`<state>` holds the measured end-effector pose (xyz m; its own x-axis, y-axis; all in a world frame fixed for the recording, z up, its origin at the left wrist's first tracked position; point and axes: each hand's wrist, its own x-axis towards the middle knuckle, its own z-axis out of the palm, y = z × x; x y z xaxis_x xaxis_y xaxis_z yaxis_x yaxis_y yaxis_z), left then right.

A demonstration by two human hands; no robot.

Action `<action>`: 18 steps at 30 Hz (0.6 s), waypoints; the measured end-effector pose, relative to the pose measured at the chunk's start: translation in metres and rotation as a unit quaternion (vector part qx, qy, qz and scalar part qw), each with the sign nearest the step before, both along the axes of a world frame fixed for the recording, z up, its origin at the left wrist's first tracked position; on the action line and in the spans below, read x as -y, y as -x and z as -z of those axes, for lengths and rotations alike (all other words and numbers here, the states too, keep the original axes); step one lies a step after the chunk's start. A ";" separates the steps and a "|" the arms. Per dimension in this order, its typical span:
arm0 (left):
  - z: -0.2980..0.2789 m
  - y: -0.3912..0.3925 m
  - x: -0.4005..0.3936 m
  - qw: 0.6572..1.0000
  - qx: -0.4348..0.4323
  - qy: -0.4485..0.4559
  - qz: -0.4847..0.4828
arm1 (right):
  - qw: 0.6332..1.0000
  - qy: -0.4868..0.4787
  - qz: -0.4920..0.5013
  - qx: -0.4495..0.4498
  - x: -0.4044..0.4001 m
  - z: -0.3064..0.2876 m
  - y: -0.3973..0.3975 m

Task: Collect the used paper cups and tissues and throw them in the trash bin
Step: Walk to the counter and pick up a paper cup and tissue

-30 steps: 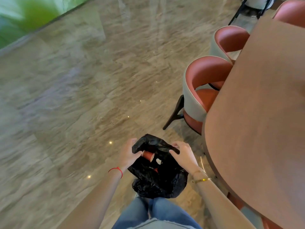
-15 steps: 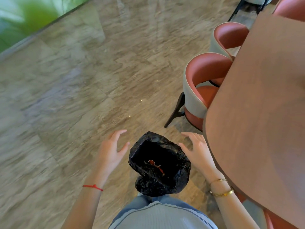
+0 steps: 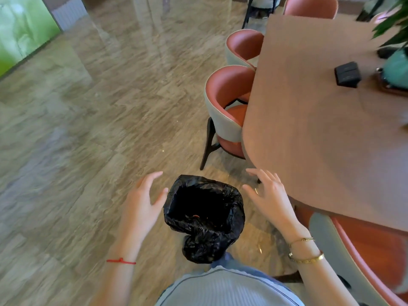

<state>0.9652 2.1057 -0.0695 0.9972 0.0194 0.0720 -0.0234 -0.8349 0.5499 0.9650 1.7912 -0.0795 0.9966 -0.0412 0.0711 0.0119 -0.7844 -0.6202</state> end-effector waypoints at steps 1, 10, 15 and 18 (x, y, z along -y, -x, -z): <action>0.000 0.006 0.000 1.000 0.001 -0.004 0.017 | 1.000 -0.002 0.018 0.004 0.002 -0.001 0.016; 0.003 0.066 0.047 0.979 -0.005 0.029 0.202 | 0.983 -0.014 0.185 0.006 0.025 -0.013 0.200; -0.010 0.103 0.119 0.945 0.006 0.017 0.326 | 0.953 -0.007 0.302 0.010 0.052 -0.018 0.301; -0.019 0.125 0.172 0.915 -0.007 0.030 0.403 | 0.926 -0.005 0.377 0.021 0.071 -0.017 0.355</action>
<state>0.8404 1.9333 -0.0509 0.6897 -0.7194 0.0825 -0.6117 -0.5178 0.5982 0.6102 1.7199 -0.0627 0.6811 -0.7246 0.1055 -0.5120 -0.5743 -0.6387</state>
